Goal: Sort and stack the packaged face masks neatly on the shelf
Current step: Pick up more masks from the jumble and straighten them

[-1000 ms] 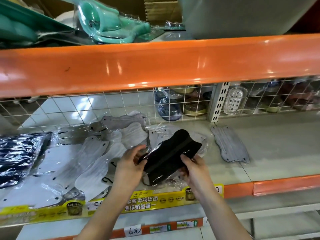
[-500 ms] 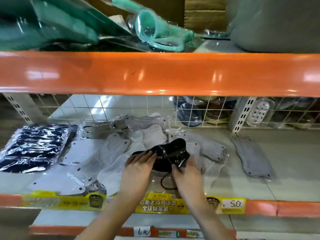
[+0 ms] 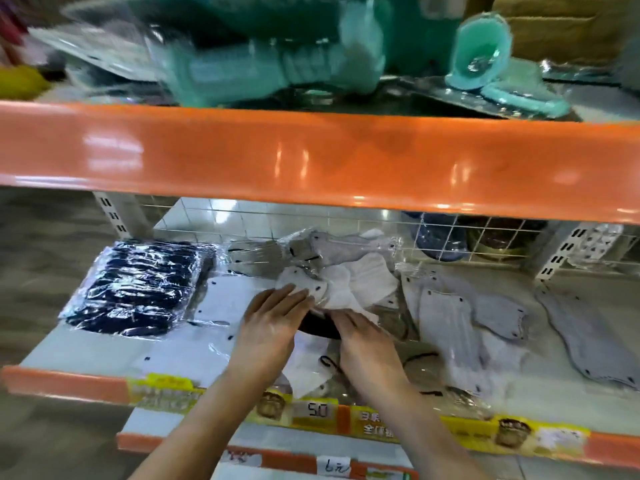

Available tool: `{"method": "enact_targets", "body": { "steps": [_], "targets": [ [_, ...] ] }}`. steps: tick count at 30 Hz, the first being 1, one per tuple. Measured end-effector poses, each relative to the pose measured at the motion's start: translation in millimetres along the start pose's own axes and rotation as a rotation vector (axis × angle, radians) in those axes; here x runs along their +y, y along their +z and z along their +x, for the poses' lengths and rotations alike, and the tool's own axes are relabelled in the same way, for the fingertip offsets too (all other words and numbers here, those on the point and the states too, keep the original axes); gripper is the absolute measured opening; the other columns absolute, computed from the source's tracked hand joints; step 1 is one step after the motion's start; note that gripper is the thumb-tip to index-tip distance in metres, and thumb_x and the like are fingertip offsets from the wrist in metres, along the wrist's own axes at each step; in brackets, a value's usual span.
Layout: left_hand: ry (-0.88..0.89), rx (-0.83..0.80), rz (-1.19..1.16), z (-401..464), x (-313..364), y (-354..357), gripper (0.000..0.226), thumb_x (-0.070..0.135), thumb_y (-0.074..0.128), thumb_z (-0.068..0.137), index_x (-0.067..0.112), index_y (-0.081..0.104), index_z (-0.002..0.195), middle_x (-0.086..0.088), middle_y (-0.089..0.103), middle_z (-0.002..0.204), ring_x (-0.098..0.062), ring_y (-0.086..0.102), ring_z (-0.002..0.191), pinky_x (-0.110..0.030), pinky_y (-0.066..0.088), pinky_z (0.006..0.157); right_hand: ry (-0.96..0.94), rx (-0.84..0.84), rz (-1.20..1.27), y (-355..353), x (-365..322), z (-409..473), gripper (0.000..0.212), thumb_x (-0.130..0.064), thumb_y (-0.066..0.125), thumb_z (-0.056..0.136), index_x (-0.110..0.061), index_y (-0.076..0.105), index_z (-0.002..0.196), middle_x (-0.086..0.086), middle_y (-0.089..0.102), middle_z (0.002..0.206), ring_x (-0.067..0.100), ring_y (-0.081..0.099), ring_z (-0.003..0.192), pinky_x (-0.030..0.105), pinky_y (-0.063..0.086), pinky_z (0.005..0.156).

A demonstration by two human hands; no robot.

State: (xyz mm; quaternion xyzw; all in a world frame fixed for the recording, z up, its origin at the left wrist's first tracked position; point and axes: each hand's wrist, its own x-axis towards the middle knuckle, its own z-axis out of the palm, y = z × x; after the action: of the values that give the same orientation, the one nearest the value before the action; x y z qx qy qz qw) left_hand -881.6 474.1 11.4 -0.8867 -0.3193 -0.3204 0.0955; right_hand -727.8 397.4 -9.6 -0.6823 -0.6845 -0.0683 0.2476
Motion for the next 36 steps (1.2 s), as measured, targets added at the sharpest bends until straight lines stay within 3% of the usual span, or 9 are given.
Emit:
{"method": "enact_targets", "body": {
  "steps": [5,9,14,19,24,28,36],
  "targets": [
    [-0.081,0.001,0.078,-14,-51,-11,0.044,0.005,0.039,0.066,0.009,0.074,0.092,-0.004,0.072,0.093,-0.027,0.067,0.084,-0.035,0.045,0.076,-0.020,0.013,-0.008,28,-42,32,0.057,0.003,0.075,0.046,-0.010,0.067,0.100,0.005,0.065,0.095,0.025,0.064,0.079,0.031,0.055,0.061],
    [-0.126,0.051,0.100,-29,-91,-16,0.040,0.003,0.042,0.069,0.010,0.073,0.092,-0.002,0.070,0.091,-0.027,0.064,0.081,-0.036,0.039,0.075,0.001,0.007,0.027,50,-74,52,0.057,0.006,0.077,0.046,-0.007,0.067,0.100,0.007,0.062,0.098,0.028,0.063,0.082,0.035,0.056,0.067],
    [-0.177,0.104,0.119,-46,-137,-24,0.037,0.003,0.045,0.071,0.008,0.075,0.091,-0.005,0.072,0.091,-0.028,0.066,0.082,-0.035,0.039,0.075,-0.008,0.017,0.027,69,-114,68,0.053,0.005,0.066,0.052,-0.008,0.064,0.103,0.007,0.062,0.097,0.028,0.063,0.083,0.035,0.053,0.068],
    [-0.228,0.046,0.099,-69,-181,-38,0.040,0.005,0.051,0.065,0.010,0.075,0.096,-0.002,0.073,0.101,-0.020,0.057,0.094,-0.034,0.037,0.081,-0.029,0.036,0.055,89,-152,79,0.049,0.004,0.075,0.057,-0.010,0.063,0.102,0.003,0.063,0.095,0.022,0.060,0.085,0.032,0.050,0.072],
    [-0.313,-0.065,0.090,-89,-219,-54,0.044,0.011,0.047,0.066,0.015,0.075,0.101,0.003,0.072,0.107,-0.021,0.064,0.097,-0.033,0.037,0.083,-0.022,0.007,0.083,105,-190,90,0.048,0.005,0.078,0.054,-0.014,0.067,0.097,0.000,0.067,0.088,0.022,0.064,0.078,0.029,0.052,0.068],
    [-0.362,-0.079,0.060,-100,-242,-62,0.046,0.018,0.042,0.069,0.014,0.074,0.102,0.000,0.071,0.108,-0.024,0.063,0.096,-0.035,0.045,0.078,-0.036,-0.007,0.146,113,-215,96,0.057,0.007,0.077,0.053,-0.015,0.068,0.105,0.000,0.071,0.099,0.021,0.067,0.087,0.028,0.054,0.074],
    [-0.405,-0.172,0.138,-131,-267,-54,0.050,0.016,0.036,0.062,0.010,0.076,0.093,-0.005,0.072,0.097,-0.029,0.066,0.090,-0.037,0.041,0.077,-0.069,-0.251,0.228,140,-239,92,0.047,0.001,0.045,0.080,-0.007,0.062,0.123,0.008,0.062,0.126,0.027,0.056,0.117,0.038,0.045,0.098]
  ]
}}
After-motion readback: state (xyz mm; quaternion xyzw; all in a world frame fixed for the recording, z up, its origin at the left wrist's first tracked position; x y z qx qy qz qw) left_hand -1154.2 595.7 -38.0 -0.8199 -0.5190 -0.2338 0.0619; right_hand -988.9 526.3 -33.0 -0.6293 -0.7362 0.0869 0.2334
